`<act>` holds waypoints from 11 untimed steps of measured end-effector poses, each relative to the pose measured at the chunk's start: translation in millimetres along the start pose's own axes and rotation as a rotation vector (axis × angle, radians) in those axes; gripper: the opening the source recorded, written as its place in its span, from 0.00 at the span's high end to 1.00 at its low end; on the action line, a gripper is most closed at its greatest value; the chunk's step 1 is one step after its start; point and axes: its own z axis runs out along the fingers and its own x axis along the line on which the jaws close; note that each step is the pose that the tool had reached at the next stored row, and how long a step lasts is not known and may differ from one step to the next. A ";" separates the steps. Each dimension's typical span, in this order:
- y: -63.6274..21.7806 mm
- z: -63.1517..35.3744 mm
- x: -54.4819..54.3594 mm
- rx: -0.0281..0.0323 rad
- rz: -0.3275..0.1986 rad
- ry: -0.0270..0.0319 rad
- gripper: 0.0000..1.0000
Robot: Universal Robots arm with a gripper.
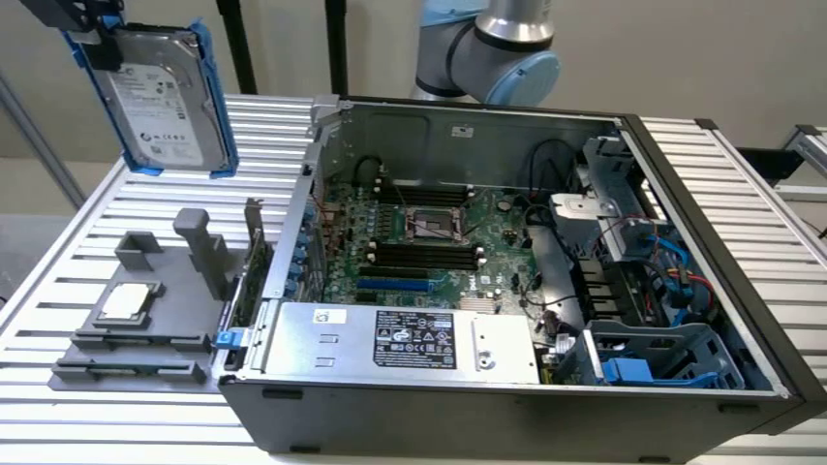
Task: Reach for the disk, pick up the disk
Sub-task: 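Pick up the disk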
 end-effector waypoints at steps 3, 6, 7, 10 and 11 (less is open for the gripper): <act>-9.2 -13.9 2.4 -0.0078 0.000 0.0000 0.67; -18.6 -27.7 4.3 -0.0145 0.000 -0.0002 0.67; -21.8 -32.3 4.8 -0.0166 0.000 -0.0003 0.67; -32.2 -46.2 6.1 -0.0214 0.000 -0.0012 0.67; -36.0 -49.3 6.6 -0.0220 0.000 -0.0013 0.67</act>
